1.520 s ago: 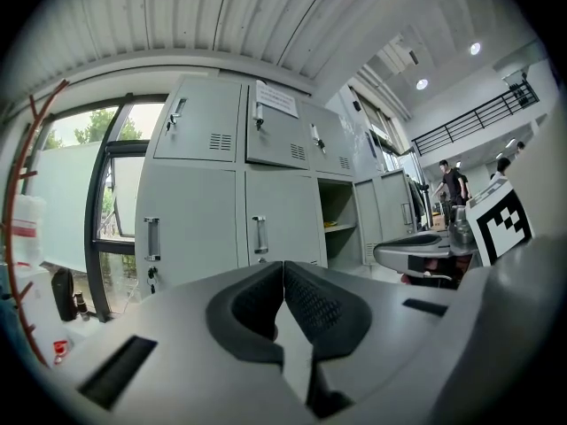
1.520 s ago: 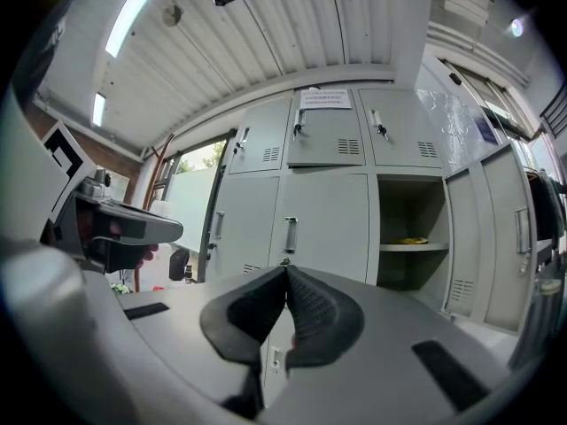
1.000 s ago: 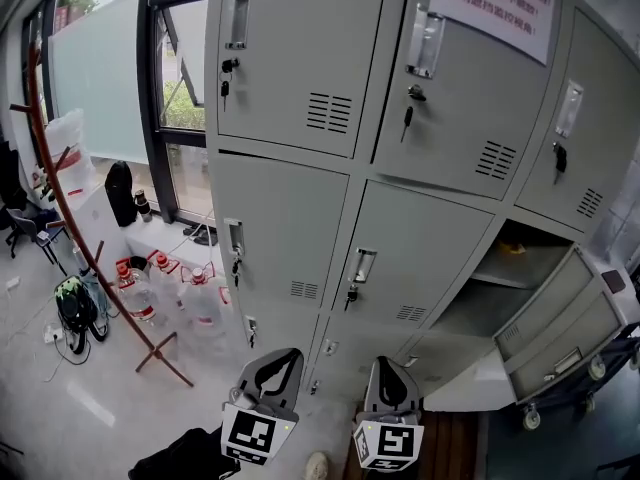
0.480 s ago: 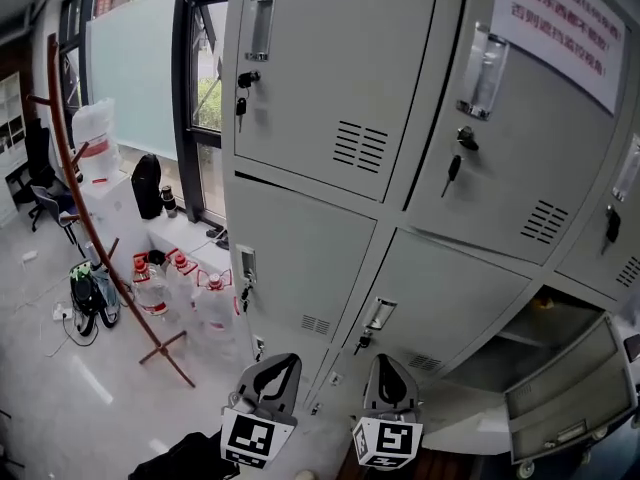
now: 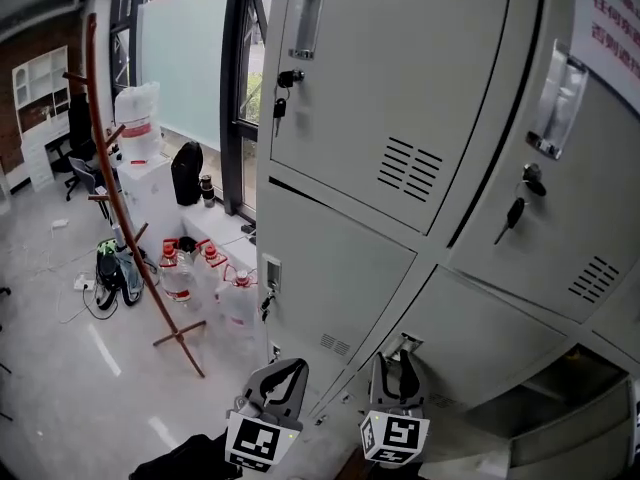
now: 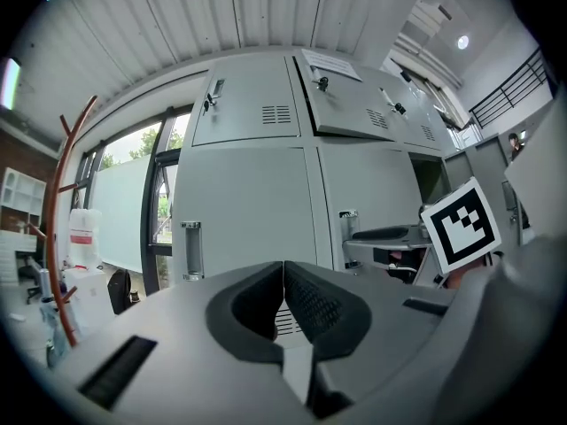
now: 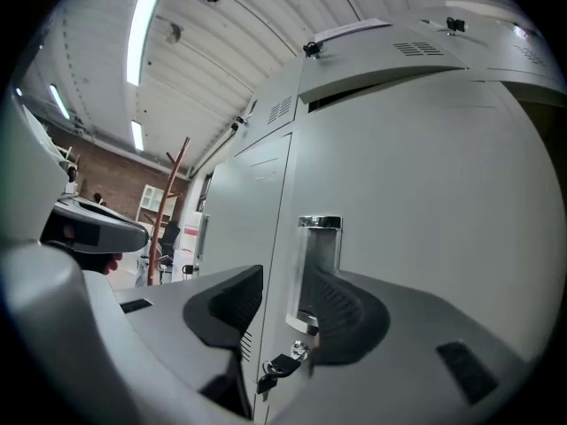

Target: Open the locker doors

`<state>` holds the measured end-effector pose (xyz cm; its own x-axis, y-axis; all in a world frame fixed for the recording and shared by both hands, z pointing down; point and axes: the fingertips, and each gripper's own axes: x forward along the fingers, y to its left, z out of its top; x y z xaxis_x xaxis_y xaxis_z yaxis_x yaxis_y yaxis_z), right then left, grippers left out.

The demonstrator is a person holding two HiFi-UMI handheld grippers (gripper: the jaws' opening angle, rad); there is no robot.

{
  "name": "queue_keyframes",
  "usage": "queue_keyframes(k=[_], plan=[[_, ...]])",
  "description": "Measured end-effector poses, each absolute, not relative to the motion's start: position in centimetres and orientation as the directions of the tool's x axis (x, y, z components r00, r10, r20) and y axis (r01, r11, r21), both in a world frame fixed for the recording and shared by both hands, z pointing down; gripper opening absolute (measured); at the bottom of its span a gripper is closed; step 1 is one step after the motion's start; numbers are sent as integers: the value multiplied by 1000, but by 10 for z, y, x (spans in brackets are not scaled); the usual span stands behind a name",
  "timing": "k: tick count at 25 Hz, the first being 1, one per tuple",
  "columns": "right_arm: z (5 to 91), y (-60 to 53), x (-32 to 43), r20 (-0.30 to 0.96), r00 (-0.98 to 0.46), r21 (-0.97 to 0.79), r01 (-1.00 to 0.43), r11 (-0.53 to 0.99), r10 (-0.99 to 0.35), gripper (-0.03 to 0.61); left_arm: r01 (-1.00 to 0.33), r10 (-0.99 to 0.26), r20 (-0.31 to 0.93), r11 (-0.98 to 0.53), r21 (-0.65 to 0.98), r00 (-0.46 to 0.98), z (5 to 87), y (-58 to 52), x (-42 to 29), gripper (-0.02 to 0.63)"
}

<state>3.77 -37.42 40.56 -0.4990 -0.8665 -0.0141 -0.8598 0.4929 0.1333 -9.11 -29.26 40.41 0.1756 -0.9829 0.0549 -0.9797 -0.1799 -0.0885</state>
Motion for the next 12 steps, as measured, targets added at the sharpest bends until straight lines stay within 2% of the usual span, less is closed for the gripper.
queue_keyframes(k=[12], plan=[[410,-386,25,-7,-527,117,-844,523,-850,184,-990,-992,72,-109,-87,103,410,-293,-109,25]])
